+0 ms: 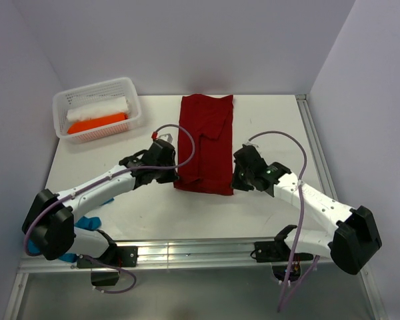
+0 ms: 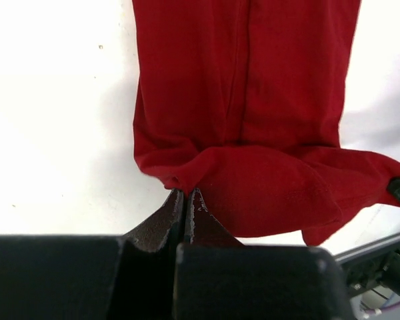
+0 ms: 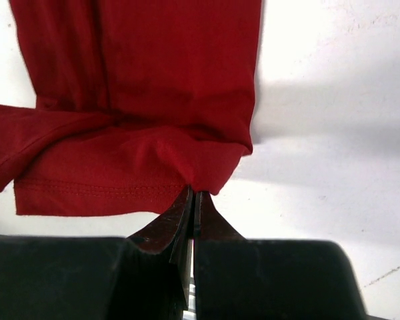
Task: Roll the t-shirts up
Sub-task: Roll the tshirt
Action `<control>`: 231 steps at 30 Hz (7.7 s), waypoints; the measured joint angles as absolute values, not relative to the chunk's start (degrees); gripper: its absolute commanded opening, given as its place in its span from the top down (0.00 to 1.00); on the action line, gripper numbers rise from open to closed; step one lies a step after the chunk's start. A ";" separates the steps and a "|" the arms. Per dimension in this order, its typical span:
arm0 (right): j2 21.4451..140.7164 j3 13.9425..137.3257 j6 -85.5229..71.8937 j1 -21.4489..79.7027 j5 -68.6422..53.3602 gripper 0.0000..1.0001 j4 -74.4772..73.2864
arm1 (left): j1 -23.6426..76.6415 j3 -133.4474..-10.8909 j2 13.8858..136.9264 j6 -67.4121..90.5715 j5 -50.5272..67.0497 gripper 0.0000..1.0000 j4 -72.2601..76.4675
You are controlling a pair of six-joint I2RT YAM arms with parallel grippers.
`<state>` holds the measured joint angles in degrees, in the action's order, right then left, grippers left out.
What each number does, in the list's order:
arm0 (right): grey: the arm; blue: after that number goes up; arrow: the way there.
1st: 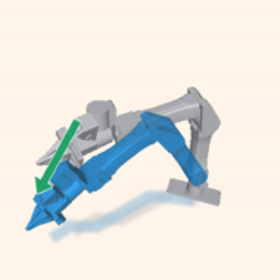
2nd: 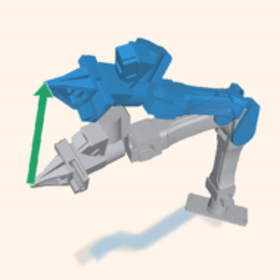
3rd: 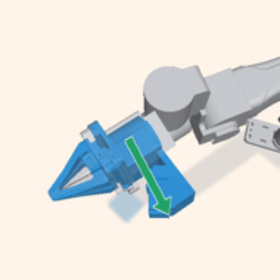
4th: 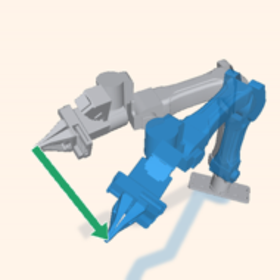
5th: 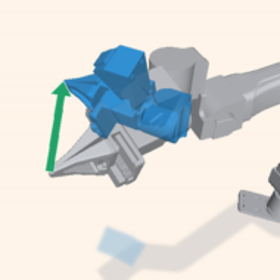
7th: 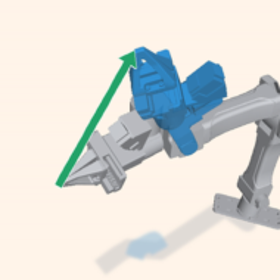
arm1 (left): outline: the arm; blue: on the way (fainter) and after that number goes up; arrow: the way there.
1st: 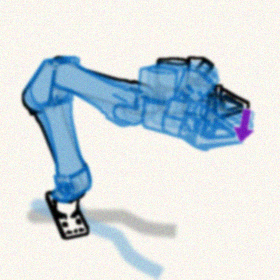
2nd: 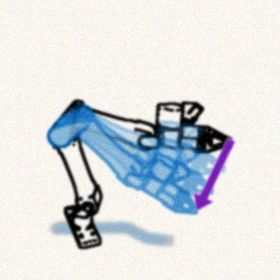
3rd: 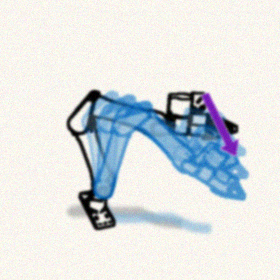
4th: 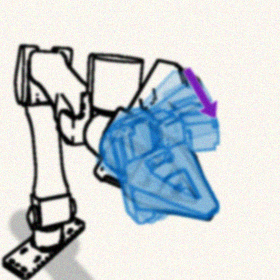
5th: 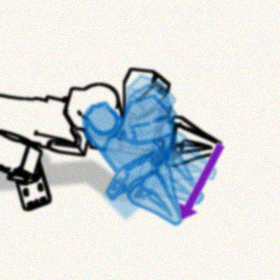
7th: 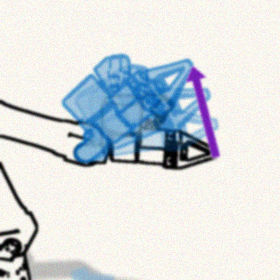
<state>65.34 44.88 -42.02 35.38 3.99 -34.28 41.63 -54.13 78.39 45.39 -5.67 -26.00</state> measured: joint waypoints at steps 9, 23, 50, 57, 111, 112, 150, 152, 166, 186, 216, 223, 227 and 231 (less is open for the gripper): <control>73.01 49.08 -39.00 32.42 3.29 1.00 -33.56 | 39.77 -56.69 83.64 43.35 -5.39 1.00 -25.63; 82.41 55.99 -35.20 28.27 2.04 1.00 -33.04 | 36.91 -61.14 89.65 40.64 -4.51 1.00 -23.66; 91.59 63.37 -32.88 24.12 0.80 1.00 -31.11 | 34.06 -67.77 97.12 38.33 -3.86 1.00 -22.98; 94.98 64.95 -32.75 23.31 0.75 0.91 -30.59 | 32.99 -69.84 98.96 37.80 -3.20 0.91 -22.90; 76.20 29.65 -36.73 21.32 -12.34 0.70 1.50 | 31.42 -42.70 87.83 40.93 5.34 0.45 0.03; 76.58 29.54 -36.99 21.32 -12.56 0.83 1.87 | 31.42 -42.89 88.40 40.91 5.43 0.52 0.08; 78.00 29.82 -46.09 22.44 -4.45 0.85 -1.85 | 31.57 -38.24 86.89 41.23 3.95 0.98 2.11; 77.69 29.82 -46.39 22.94 -4.01 0.74 -2.26 | 31.57 -37.15 85.52 41.39 4.40 0.96 2.37; 57.30 20.34 -48.82 31.07 5.02 0.45 -2.48 | 32.56 -26.89 69.19 44.07 4.99 0.49 5.63; 56.07 14.35 -49.56 38.50 19.53 0.48 5.85 | 38.13 -16.08 73.14 45.15 -5.54 0.38 26.44; 67.70 13.93 -44.29 38.76 20.95 0.57 17.15 | 38.52 -17.04 83.83 41.12 -5.15 0.44 40.29; 71.00 15.29 -43.24 38.76 20.10 0.64 18.46 | 38.59 -20.36 87.96 40.71 -3.46 0.48 40.97; 71.44 15.49 -42.41 38.76 19.66 0.71 18.90 | 38.68 -20.38 88.88 40.66 -2.39 0.61 42.02; 71.50 15.84 -41.89 38.76 19.16 0.86 19.09 | 38.83 -20.38 88.99 40.73 -1.74 0.85 41.93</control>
